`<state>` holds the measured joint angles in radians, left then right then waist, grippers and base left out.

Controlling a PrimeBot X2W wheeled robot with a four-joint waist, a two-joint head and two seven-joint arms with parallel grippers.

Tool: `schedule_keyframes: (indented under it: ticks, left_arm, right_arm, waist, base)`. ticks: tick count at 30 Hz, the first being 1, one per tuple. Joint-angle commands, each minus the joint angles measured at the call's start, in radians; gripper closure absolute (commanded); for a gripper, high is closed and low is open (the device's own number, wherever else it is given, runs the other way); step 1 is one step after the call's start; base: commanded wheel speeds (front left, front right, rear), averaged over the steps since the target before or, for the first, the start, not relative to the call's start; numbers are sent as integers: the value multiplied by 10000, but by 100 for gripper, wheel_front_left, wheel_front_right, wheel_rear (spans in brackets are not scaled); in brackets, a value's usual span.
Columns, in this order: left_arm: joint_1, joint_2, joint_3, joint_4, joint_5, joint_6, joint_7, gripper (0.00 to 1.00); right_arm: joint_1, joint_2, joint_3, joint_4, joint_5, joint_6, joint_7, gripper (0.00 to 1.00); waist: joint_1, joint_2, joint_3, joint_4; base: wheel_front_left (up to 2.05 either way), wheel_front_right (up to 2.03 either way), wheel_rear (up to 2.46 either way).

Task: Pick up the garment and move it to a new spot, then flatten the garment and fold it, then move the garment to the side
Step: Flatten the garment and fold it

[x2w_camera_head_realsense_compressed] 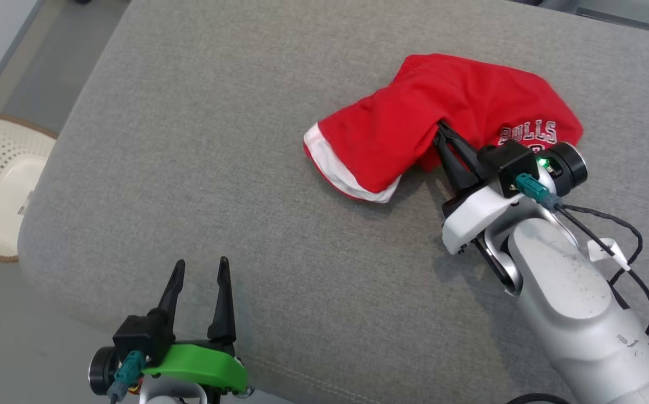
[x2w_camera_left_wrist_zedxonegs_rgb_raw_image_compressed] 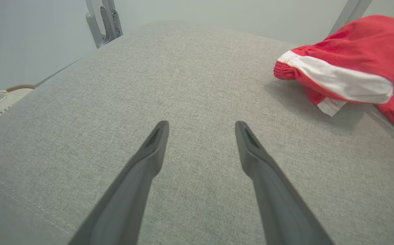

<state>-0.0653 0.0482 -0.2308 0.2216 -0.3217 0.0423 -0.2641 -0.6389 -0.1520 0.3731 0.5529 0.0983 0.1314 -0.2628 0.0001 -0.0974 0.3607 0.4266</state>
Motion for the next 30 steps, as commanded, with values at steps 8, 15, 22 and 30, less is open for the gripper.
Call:
schedule_keyframes:
  ticks: [8, 15, 22, 30]
  left_arm:
    - [472, 47, 230, 210, 391, -296, 6, 0]
    - [587, 44, 50, 238, 326, -328, 6, 0]
    - [327, 45, -381, 310, 176, -389, 6, 0]
    - [372, 42, -359, 407, 241, -354, 6, 0]
  right_arm:
    - [696, -344, -110, -1849, 662, -19, -19, 100]
    - [633, -1059, -151, -2502, 1006, -19, -19, 100]
    - [85, -1088, 526, -847, 1009, -19, 63, 58]
    - [-711, -490, 851, 1560, 852, -19, -35, 0]
  waist:
    - [-1, 0, -1327, -1546]
    - [-1, 0, -1488, -1756]
    - [-1, 0, -1106, -1160]
    - [-1, 0, -1131, -1011]
  base:
    - [0, 0, 0]
    - [0, 0, 0]
    - [0, 0, 0]
    - [0, 0, 0]
